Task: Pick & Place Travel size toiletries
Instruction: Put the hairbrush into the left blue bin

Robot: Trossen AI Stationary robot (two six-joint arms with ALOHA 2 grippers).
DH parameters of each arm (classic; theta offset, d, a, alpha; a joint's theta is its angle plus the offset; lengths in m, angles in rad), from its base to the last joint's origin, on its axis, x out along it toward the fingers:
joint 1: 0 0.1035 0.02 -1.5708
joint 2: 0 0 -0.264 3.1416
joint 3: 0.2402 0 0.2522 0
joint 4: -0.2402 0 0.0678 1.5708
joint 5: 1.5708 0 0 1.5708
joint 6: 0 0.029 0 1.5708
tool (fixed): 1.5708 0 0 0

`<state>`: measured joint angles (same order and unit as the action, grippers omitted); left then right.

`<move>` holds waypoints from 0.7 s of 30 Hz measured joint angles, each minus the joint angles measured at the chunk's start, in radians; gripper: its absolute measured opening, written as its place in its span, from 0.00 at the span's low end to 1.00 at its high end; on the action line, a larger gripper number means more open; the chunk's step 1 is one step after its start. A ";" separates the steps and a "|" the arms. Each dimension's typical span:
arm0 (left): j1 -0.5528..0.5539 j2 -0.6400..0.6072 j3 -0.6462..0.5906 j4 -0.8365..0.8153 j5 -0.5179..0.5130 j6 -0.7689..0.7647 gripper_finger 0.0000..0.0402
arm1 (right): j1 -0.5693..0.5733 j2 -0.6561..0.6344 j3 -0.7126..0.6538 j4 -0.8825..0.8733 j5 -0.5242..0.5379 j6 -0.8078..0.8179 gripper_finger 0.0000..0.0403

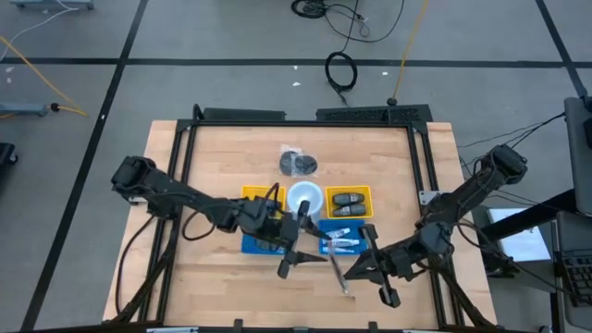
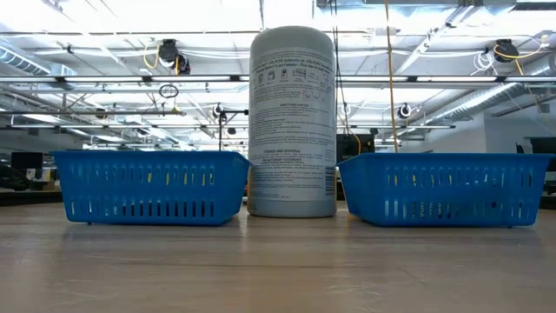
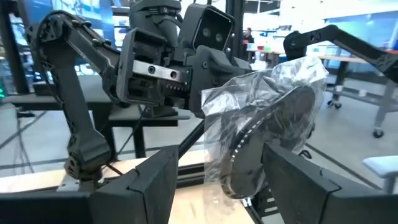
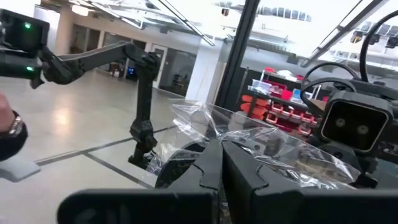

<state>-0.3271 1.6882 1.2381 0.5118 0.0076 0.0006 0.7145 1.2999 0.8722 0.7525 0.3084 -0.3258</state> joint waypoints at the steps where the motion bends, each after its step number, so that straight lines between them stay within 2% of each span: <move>1: 0.006 0.000 0.000 0.001 0.020 -0.003 0.58 | -0.003 0.000 0.000 0.000 0.000 -0.005 0.00; 6: 0.026 0.000 0.000 0.033 0.142 -0.006 0.58 | -0.026 0.000 0.000 0.000 -0.004 -0.012 0.00; 12: 0.026 0.000 0.000 0.034 0.151 -0.003 0.58 | -0.060 0.000 0.000 0.039 -0.077 -0.014 0.00; 18: 0.020 0.000 0.000 0.033 0.153 -0.003 0.58 | -0.088 0.000 0.000 0.036 -0.077 -0.017 0.00; 21: 0.012 0.000 0.000 0.029 0.153 0.026 0.54 | -0.098 0.000 0.000 0.029 -0.077 -0.005 0.00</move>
<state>-0.3155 1.6882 1.2385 0.5412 0.1601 0.0261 0.6168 1.2995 0.8726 0.7813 0.2315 -0.3308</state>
